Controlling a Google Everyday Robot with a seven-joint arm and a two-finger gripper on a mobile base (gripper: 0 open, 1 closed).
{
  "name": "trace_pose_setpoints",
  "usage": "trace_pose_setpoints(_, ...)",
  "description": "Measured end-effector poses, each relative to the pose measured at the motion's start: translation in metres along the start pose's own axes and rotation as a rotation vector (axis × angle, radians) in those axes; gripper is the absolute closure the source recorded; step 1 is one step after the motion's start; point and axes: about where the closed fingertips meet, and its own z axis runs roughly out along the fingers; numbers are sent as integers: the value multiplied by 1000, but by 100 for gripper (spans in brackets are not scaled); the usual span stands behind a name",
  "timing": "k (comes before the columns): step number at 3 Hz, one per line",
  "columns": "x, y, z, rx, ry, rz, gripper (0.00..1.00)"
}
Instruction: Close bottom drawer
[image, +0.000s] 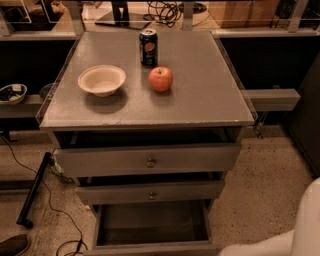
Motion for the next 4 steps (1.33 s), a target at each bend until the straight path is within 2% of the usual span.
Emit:
trace_pose_setpoints(1,-45,-23,5,15,-83,-1,100)
trace_pose_setpoints(2,-46,-25,7,16,-86,0,100)
trace_pose_setpoints(3,-55,-42,20,23,-106,7,100)
trace_pose_setpoints(4,-69,-75,24,23,-161,38,100)
